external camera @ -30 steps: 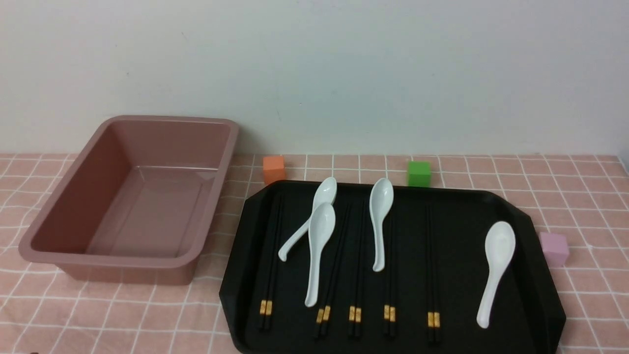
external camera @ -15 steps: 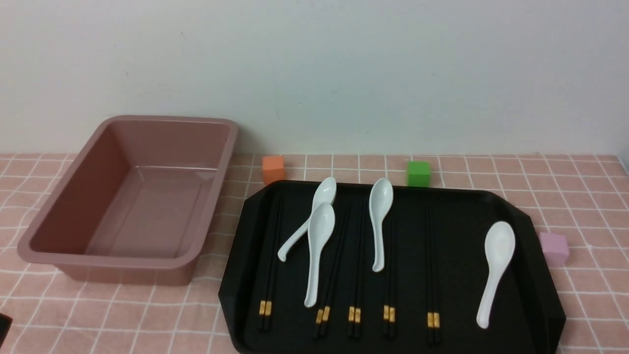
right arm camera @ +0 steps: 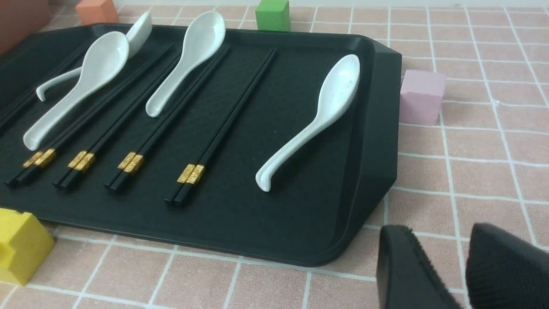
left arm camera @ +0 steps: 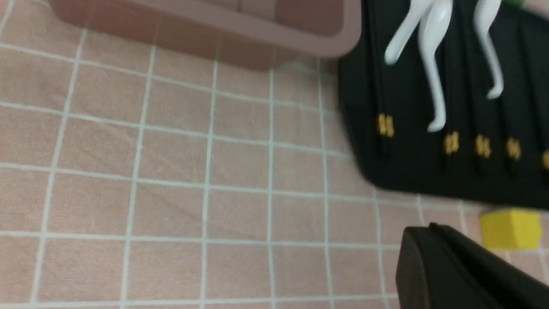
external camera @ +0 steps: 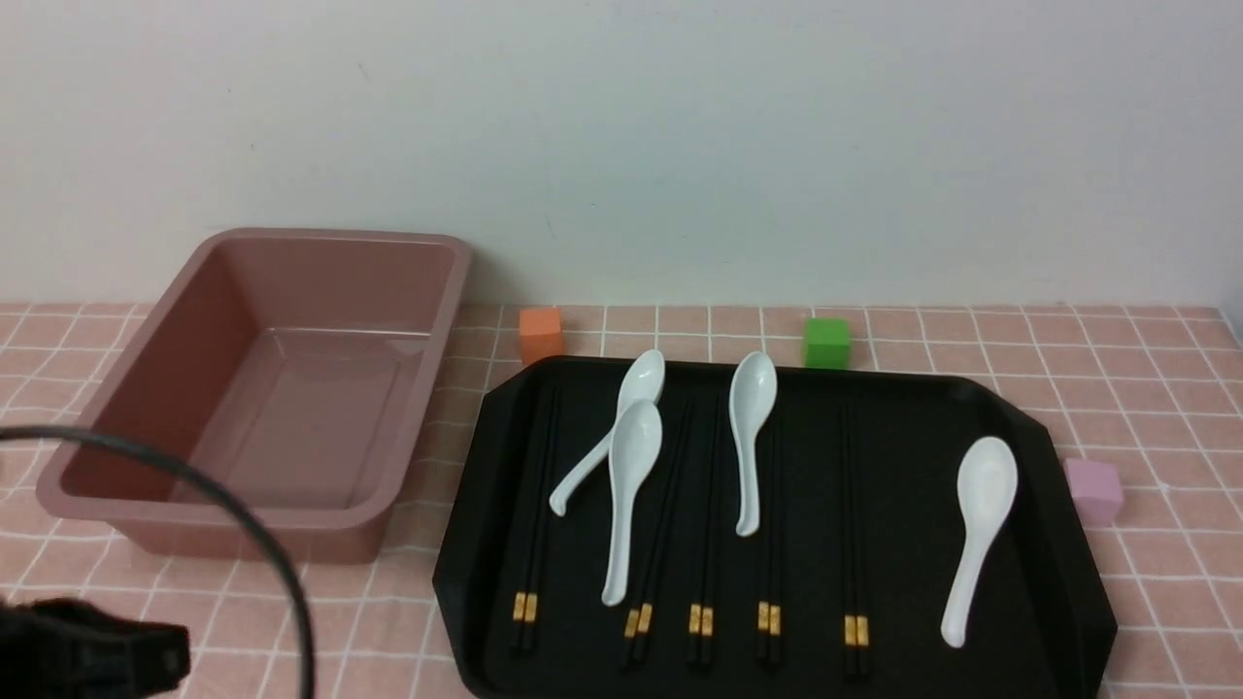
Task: On pink tablecloth take chopsticks from black tray and put them in box.
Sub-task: 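Reach over to the black tray and grasp a pair of chopsticks with the left gripper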
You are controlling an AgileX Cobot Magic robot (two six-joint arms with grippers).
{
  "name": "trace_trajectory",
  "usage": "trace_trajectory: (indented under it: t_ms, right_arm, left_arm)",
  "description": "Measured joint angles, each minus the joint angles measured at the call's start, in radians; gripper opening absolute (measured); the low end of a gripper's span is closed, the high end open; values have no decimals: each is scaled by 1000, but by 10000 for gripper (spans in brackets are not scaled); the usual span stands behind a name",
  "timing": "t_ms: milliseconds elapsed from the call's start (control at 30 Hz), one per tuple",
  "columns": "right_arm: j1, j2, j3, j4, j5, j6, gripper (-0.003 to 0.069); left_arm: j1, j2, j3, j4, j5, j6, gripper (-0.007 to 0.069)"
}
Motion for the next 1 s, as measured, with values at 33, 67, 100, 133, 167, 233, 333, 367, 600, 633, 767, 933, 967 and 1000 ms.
trace_trajectory:
  t_ms: [33, 67, 100, 133, 167, 233, 333, 367, 600, 633, 767, 933, 967, 1000]
  right_arm:
    - [0, 0, 0, 0, 0, 0, 240]
    - [0, 0, 0, 0, 0, 0, 240]
    - [0, 0, 0, 0, 0, 0, 240]
    - [0, 0, 0, 0, 0, 0, 240]
    - [0, 0, 0, 0, 0, 0, 240]
    - [0, 0, 0, 0, 0, 0, 240]
    - [0, 0, 0, 0, 0, 0, 240]
    - [0, 0, 0, 0, 0, 0, 240]
    - [0, 0, 0, 0, 0, 0, 240]
    - [0, 0, 0, 0, 0, 0, 240]
    - [0, 0, 0, 0, 0, 0, 240]
    - [0, 0, 0, 0, 0, 0, 240]
    - [0, 0, 0, 0, 0, 0, 240]
    - [0, 0, 0, 0, 0, 0, 240]
  left_arm:
    - [0, 60, -31, -10, 10, 16, -13]
    - [-2, 164, -75, -33, 19, 34, -13]
    - [-7, 223, -111, -42, 24, 41, -13]
    - [-17, 296, -146, -46, 32, 45, -13]
    - [-23, 310, -154, -47, 36, 47, -13]
    - [-69, 473, -236, -44, 68, 49, -13]
    - [-198, 646, -365, -24, 93, 49, -13]
    - [-208, 655, -382, -21, 93, 48, -13]
    - [-482, 871, -646, 187, 113, -168, -13]
    - [-484, 874, -646, 193, 114, -177, -13]
    - [-491, 916, -681, 299, 116, -325, -13]
    - [-457, 980, -682, 323, 116, -348, 23]
    - [-450, 997, -682, 321, 115, -349, 43]
    - [-444, 1007, -682, 319, 115, -349, 60]
